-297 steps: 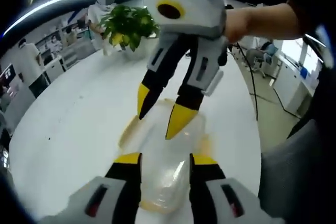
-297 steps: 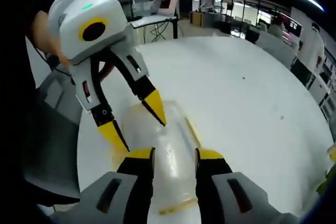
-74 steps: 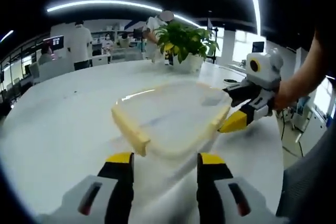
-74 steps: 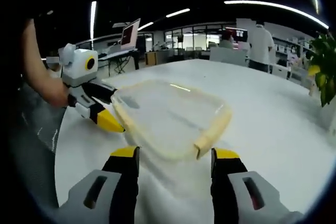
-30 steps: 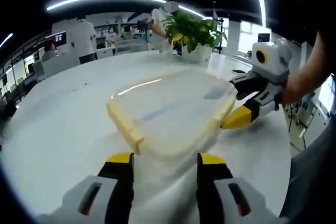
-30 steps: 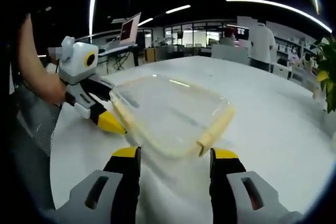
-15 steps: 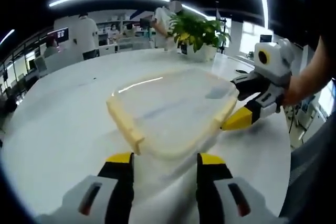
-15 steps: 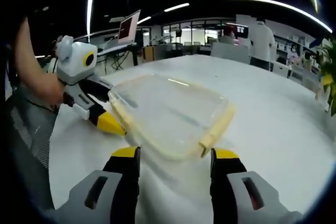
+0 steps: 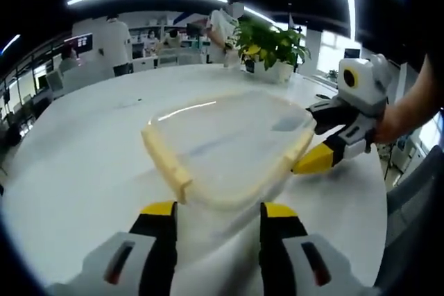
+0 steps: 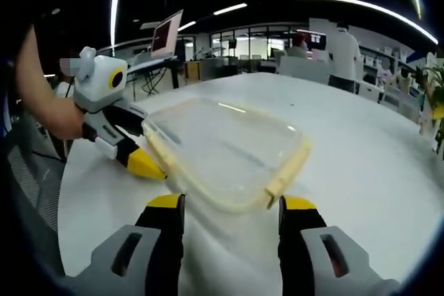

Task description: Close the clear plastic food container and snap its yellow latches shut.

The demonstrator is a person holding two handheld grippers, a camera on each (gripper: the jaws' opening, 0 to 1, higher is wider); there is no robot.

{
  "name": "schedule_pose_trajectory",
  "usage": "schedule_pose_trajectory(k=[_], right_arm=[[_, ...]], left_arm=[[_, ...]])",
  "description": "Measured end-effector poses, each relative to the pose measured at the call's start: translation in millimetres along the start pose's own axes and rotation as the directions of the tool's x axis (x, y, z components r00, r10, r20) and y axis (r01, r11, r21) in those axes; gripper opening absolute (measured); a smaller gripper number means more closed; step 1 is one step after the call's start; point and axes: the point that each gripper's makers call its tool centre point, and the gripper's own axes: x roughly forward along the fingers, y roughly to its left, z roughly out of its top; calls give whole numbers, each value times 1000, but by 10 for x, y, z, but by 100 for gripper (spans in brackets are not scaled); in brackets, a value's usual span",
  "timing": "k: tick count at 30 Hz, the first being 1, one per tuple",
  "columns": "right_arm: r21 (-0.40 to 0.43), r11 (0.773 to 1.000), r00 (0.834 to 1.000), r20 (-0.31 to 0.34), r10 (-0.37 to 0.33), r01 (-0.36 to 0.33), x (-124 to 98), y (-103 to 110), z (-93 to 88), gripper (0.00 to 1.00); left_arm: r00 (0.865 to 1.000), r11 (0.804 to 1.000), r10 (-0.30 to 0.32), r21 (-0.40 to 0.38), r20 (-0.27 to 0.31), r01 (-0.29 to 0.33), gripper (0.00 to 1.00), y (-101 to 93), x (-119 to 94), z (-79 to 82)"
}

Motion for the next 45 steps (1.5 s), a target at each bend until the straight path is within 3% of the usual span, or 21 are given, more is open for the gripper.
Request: schedule_pose_trajectory(k=[22,45], right_arm=[[6,999,999,-16,-41,41,204,-69,106,52],[-15,999,999,-30,-32,32,423,-253,237,52]], left_arm=[[1000,1000,-14,-8,-6,14,41,215,80,44],[1000,1000,6,23,-15,-6,40,443,220,158]])
